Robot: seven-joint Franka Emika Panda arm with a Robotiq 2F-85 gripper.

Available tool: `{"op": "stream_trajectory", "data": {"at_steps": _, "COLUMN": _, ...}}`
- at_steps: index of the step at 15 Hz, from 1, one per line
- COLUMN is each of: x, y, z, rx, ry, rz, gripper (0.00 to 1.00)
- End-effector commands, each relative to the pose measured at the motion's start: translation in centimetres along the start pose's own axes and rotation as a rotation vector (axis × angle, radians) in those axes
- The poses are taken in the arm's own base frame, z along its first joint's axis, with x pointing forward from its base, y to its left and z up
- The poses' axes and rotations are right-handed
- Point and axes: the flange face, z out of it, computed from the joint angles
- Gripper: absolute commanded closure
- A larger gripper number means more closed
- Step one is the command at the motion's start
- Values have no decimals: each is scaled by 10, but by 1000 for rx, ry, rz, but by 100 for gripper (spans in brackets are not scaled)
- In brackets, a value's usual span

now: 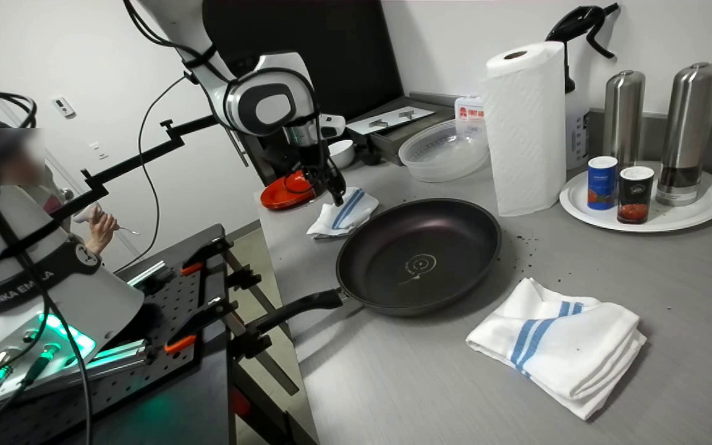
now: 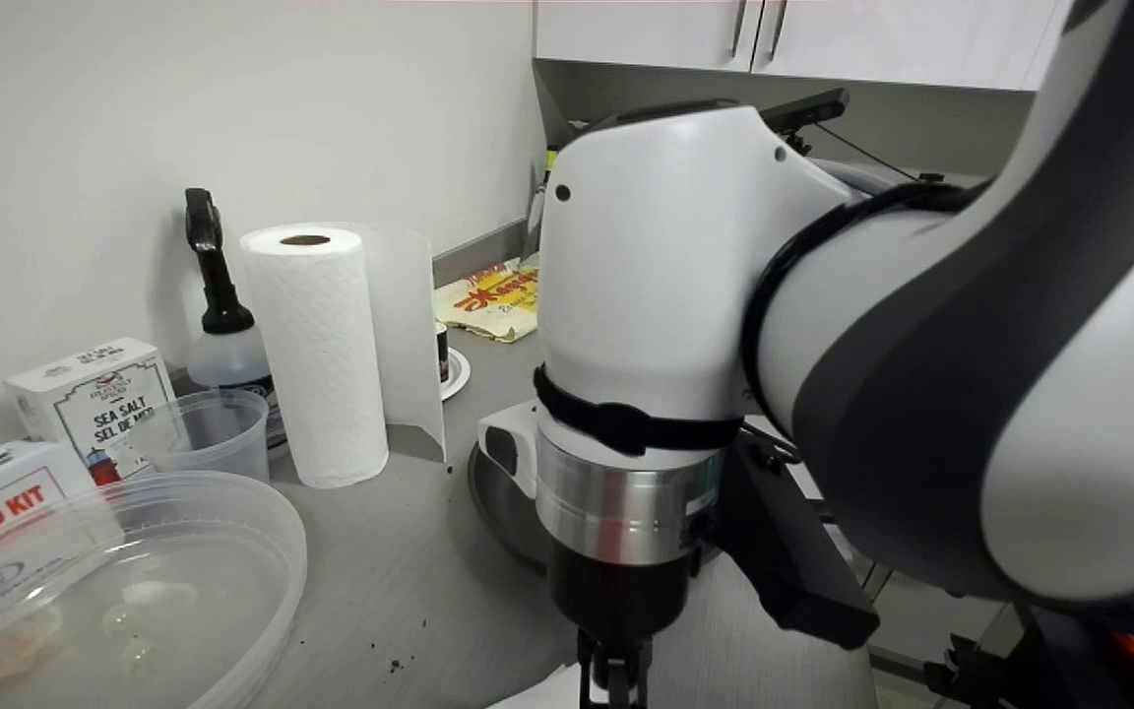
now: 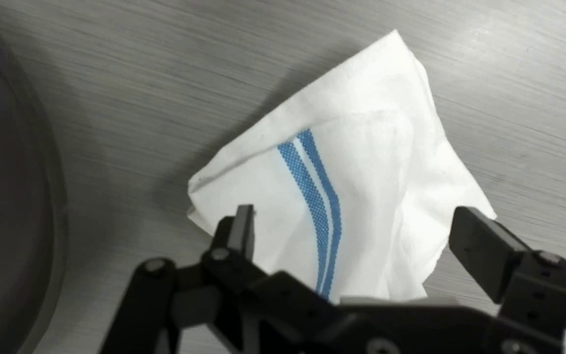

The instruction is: Use the towel to wipe the pan

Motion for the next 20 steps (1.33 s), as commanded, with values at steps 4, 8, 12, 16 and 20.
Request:
{"op": "stream_trajectory", "data": {"at_steps": 4, "x": 2, "y": -33, "z": 18, "rx": -23, "ry": 106, "rz": 21, "gripper": 0}}
{"op": "stream_trajectory", "data": {"at_steps": 8, "x": 2, "y": -35, "z": 34, "rx": -73, "ry": 178, "rz": 32, "gripper": 0}}
{"op": "stream_trajectory", "data": {"at_steps": 12, "x": -1, "y": -35, "z": 50, "rx": -110, "ry": 188, "rz": 47, "gripper": 0}}
{"op": "stream_trajectory", "data": {"at_steps": 16, "x": -3, "y": -38, "z": 62, "rx": -124, "ry": 169, "rz": 56, "gripper": 0}}
{"op": "stream_trajectory", "data": {"at_steps": 20, "x": -4, "y": -40, "z": 71, "rx": -122, "ry": 157, "rz": 67, "gripper": 0}}
